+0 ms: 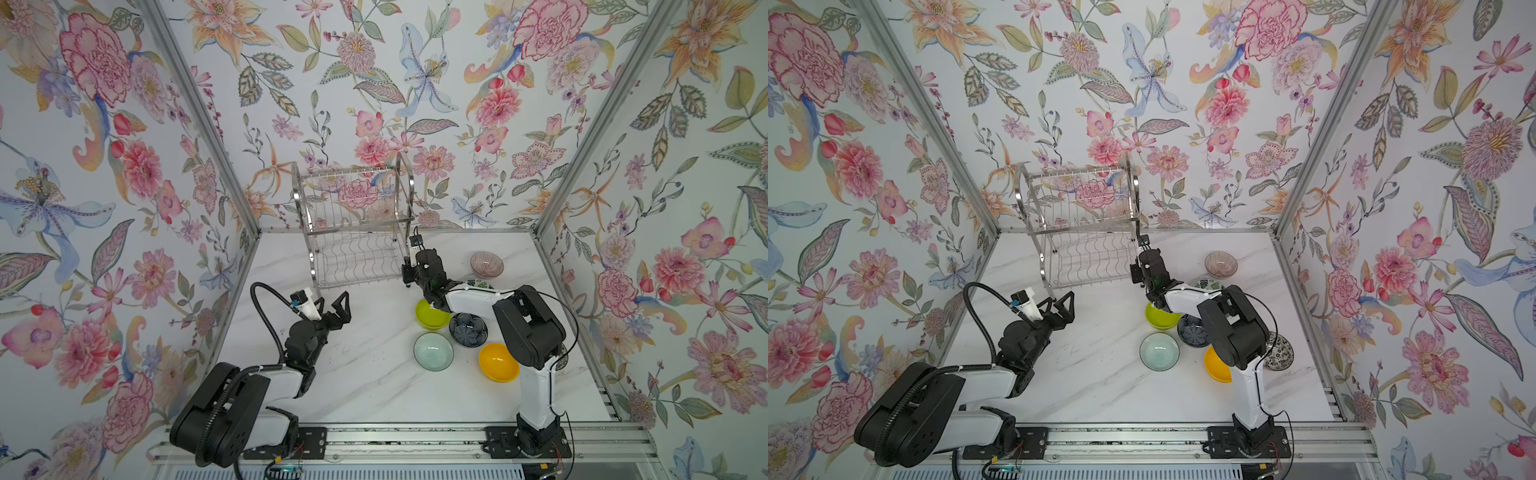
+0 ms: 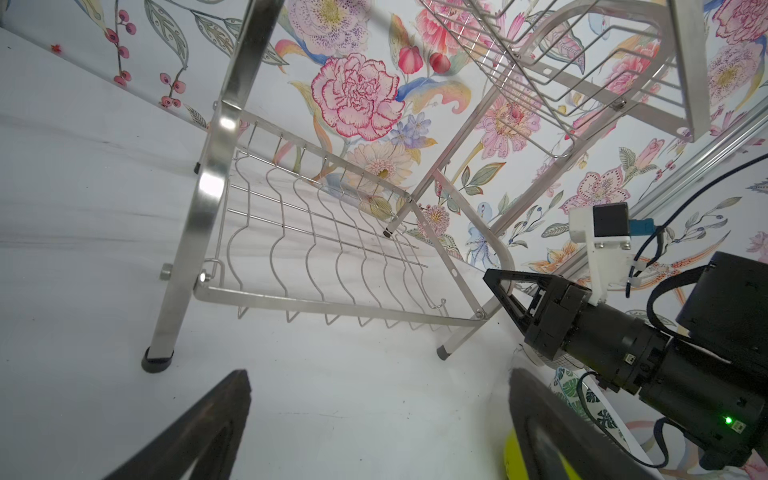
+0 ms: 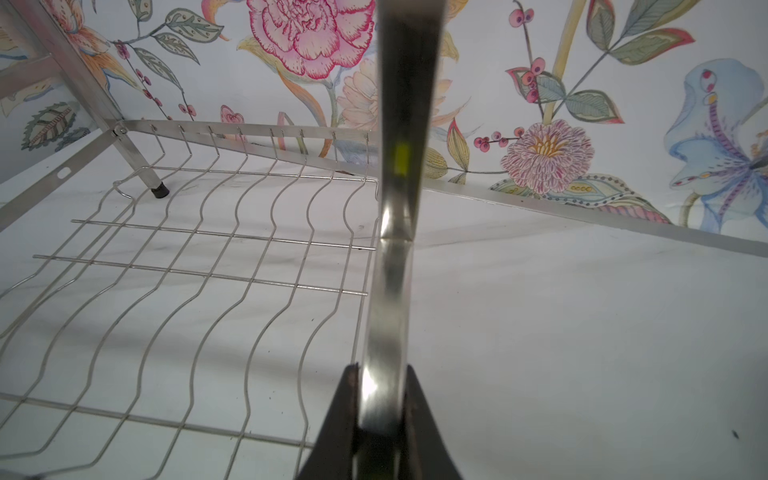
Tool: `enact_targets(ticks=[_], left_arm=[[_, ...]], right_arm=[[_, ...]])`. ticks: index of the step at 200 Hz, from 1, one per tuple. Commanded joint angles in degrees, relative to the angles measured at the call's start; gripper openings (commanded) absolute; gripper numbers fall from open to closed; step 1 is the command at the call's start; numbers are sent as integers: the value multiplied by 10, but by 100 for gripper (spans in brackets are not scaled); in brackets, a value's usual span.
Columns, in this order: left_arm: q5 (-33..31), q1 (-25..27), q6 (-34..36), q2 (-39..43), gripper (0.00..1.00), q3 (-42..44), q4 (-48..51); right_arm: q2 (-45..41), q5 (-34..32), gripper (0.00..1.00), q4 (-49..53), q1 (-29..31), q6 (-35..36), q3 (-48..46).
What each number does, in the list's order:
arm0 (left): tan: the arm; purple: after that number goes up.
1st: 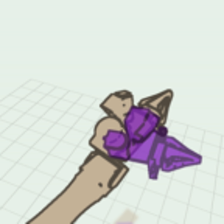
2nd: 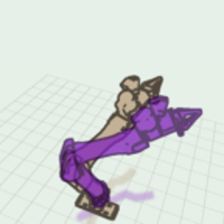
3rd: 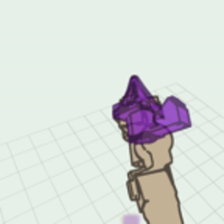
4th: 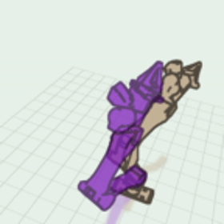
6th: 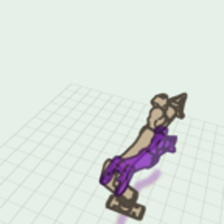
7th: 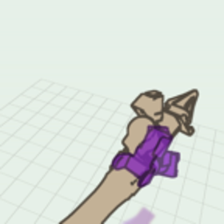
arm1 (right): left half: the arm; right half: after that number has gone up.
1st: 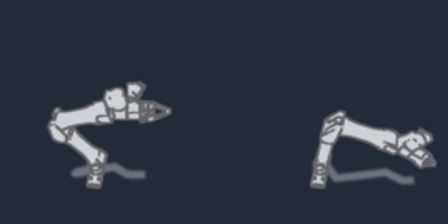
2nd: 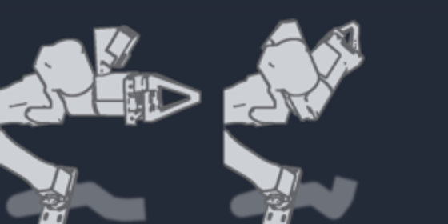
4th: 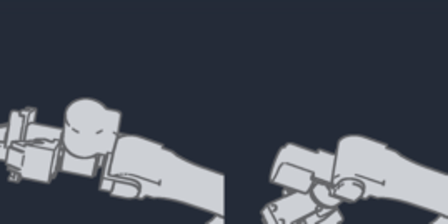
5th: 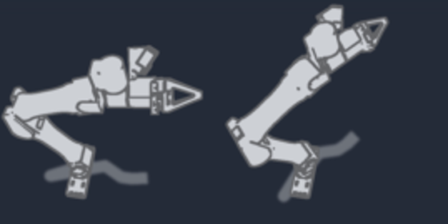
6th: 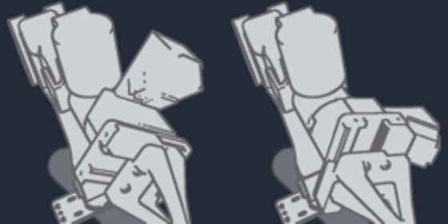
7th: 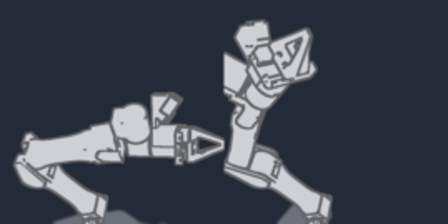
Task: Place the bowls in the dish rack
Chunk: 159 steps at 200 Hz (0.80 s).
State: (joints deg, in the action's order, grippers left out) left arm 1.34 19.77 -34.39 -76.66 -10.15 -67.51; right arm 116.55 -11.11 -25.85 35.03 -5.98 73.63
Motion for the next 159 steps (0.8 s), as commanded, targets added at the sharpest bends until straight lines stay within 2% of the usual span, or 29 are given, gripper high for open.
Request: enact_targets(ticks=[1,27,67,80,133,159], left_arm=[[10,-5,-2,-5,99,-8,-23],[13,-5,-1,-5,99,-10,-23],[21,-5,2,-7,99,-13,-23],[23,-5,2,-10,99,-15,-23],[32,-1,8,-20,99,-29,-11],[26,13,23,-12,99,-33,0]], right_arm=[[-5,76,2,39,-5,81,14],[-7,130,2,41,-19,89,15],[5,150,6,54,-32,57,37],[7,142,12,47,-32,53,36],[35,110,13,55,-31,10,74],[30,100,23,50,-29,13,66]])
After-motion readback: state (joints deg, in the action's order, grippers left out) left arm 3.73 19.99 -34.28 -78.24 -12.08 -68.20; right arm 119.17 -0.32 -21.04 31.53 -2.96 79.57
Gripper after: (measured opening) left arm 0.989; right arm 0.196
